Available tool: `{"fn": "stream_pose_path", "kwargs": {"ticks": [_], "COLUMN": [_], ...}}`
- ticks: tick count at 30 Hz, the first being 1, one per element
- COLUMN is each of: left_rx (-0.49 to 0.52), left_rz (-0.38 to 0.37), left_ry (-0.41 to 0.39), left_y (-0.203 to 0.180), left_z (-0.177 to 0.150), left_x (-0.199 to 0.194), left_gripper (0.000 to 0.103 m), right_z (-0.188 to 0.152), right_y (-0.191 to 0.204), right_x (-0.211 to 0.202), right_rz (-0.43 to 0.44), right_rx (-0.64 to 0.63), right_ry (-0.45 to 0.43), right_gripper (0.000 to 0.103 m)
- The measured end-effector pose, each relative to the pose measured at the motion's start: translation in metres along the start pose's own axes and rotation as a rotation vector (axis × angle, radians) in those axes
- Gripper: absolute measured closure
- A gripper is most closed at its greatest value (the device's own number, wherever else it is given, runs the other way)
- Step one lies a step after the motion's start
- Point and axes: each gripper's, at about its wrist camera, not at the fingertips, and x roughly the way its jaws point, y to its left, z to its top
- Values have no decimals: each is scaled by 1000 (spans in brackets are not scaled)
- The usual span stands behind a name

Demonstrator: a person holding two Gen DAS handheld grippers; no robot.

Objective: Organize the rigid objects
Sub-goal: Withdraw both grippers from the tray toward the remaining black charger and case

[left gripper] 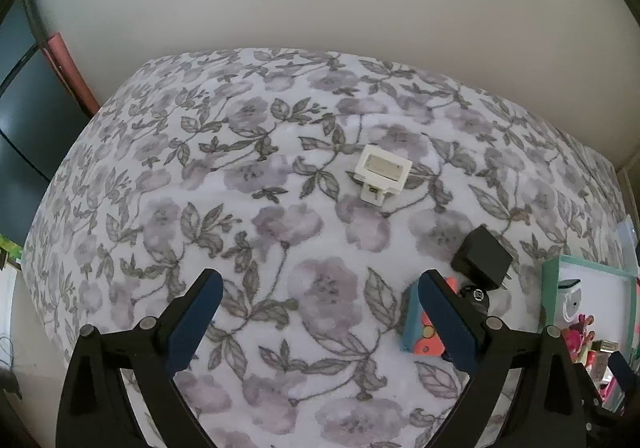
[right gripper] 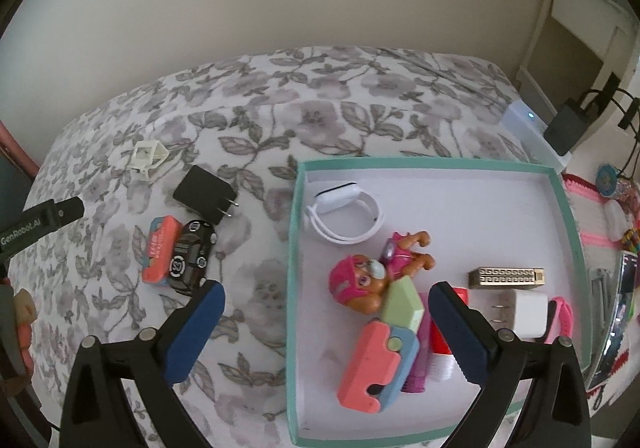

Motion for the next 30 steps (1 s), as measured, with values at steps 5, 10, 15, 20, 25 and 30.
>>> {"fn": "stream_pose_path", "kwargs": {"ticks": [5, 10, 15, 20, 25, 30], "left_rx": [-30, -83, -114, -48, -20, 40], "left_rz": [-3, -4, -15, -70, -153, -156], "left_ry": [5, 6, 6, -8, 23, 31], "left_y": [14, 35, 41, 27, 13, -5], "left_z": [3, 8, 19, 35, 48, 58], "left_x": [4, 7, 13, 27, 55, 80], "left_gripper": [5, 5, 5, 5, 5, 5], "right_z": [3, 8, 18, 35, 50, 59], "right_y": [10, 24, 38, 52, 67, 82], "right_x": [3, 6, 13, 31, 55, 80], "right_rz": [9, 33, 86, 142, 165, 171], "right_rx": [-13, -36, -47, -51, -63, -94], "right_ry": [-1, -8, -15, -2, 27, 49], "right_gripper": [0, 0, 0, 0, 0, 0]}}
